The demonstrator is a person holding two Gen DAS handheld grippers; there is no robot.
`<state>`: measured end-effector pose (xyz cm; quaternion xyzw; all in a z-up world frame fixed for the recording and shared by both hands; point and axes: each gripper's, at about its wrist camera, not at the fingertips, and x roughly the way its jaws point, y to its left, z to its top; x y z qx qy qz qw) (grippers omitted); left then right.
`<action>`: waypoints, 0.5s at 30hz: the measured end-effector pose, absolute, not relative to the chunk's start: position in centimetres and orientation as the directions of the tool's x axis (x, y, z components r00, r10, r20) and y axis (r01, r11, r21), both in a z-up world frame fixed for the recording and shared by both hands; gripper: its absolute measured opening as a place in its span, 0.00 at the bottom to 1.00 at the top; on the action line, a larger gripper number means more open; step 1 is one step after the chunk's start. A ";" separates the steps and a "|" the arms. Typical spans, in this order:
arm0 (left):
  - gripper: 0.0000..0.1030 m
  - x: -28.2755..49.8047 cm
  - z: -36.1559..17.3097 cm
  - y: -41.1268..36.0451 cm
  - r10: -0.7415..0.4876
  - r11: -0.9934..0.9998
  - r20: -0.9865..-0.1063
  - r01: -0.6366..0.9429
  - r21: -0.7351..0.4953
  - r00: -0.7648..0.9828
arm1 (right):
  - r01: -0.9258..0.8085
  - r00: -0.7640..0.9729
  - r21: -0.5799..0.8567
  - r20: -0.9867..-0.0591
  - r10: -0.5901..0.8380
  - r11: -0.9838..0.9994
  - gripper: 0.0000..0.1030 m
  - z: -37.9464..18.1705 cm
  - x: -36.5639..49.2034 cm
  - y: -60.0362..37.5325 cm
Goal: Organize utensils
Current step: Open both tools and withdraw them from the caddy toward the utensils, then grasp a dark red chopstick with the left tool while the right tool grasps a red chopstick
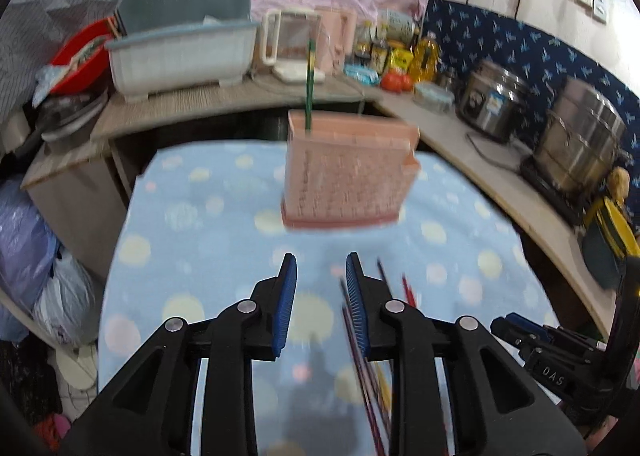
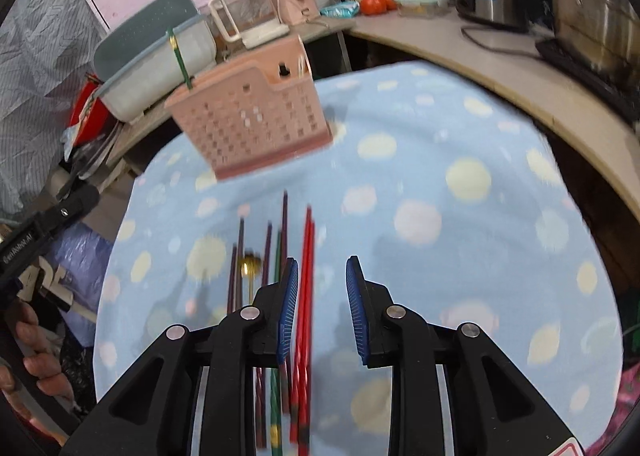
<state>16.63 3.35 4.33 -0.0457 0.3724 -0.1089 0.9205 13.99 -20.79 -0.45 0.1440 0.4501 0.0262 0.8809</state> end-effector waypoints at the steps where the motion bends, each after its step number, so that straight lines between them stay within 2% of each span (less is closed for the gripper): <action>1: 0.24 15.6 3.4 3.2 -0.235 0.972 -0.688 0.169 -0.163 0.687 | 0.086 0.581 0.279 -0.794 0.180 0.956 0.24 -1.2 12.9 -20.8; 6: 0.26 11.3 -0.7 2.5 -0.260 0.965 -0.754 0.192 -0.179 0.603 | 0.086 0.535 0.262 -0.826 0.177 0.961 0.24 -4.4 8.6 -20.3; 10: 0.32 8.4 -2.9 1.4 -0.287 0.955 -0.777 0.228 -0.189 0.560 | 0.069 0.521 0.284 -0.828 0.208 0.956 0.24 -5.8 6.1 -19.4; 15: 0.32 6.0 -4.5 0.6 -0.306 0.947 -0.796 0.250 -0.200 0.522 | 0.022 0.528 0.247 -0.826 0.198 0.969 0.24 -6.3 4.0 -17.7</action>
